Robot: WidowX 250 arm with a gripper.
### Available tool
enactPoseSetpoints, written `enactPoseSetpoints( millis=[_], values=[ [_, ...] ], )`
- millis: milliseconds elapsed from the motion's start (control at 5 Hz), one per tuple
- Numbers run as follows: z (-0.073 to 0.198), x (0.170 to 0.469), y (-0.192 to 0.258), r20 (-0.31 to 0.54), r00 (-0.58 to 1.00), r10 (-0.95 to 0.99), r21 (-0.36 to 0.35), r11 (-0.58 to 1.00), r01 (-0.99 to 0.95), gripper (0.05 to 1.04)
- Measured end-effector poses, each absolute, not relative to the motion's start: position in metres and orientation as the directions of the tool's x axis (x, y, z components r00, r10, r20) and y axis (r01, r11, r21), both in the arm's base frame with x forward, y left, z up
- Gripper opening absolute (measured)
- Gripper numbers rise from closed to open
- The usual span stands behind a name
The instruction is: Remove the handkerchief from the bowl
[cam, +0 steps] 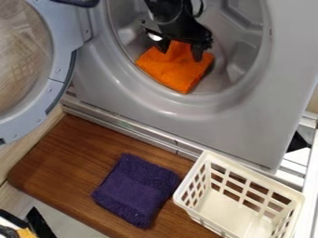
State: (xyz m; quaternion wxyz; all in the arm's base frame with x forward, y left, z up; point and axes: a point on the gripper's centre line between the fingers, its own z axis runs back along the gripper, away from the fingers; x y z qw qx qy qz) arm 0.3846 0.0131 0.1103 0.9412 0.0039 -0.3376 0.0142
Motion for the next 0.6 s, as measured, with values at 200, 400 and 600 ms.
enactPoseSetpoints(
  millis=[200, 400, 600],
  values=[
    [0.116, 0.361, 0.008, 0.621, 0.783, 0.033, -0.008, 0.999, -0.036, 1.001],
    [0.116, 0.327, 0.003, 0.597, 0.800, 0.057, -0.001, 0.997, -0.071, 1.001],
    [0.107, 0.288, 0.002, 0.576, 0.809, 0.118, -0.017, 0.991, -0.133, 1.001]
  ],
)
